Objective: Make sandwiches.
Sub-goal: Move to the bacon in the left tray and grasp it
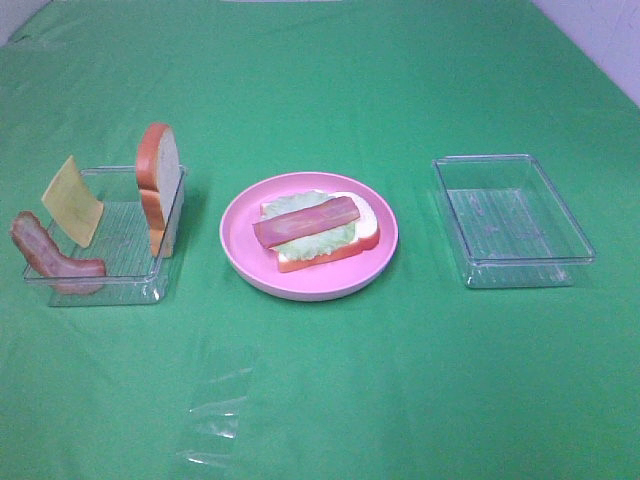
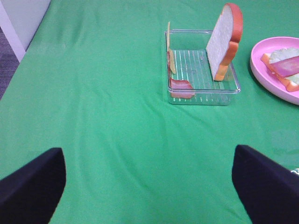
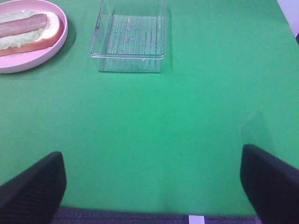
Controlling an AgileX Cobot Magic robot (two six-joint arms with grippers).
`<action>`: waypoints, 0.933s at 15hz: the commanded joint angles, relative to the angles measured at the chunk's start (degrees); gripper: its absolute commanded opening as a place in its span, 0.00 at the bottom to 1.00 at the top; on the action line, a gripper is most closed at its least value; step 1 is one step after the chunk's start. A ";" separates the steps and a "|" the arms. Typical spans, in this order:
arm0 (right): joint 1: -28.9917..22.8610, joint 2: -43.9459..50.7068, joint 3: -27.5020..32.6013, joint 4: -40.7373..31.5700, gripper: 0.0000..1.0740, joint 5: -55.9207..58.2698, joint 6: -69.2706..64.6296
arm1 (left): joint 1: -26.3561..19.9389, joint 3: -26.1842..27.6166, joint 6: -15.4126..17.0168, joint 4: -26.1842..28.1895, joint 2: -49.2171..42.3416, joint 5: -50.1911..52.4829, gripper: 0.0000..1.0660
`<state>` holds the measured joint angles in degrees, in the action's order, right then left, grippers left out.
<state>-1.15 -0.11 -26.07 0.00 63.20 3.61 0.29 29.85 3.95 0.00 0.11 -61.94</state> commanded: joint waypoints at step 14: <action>0.34 -0.17 0.11 0.00 0.91 -0.40 0.46 | -0.17 0.06 0.29 0.00 0.06 0.34 0.83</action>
<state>-1.15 -0.11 -26.07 0.00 63.20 3.61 0.29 29.85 3.95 0.00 0.11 -61.94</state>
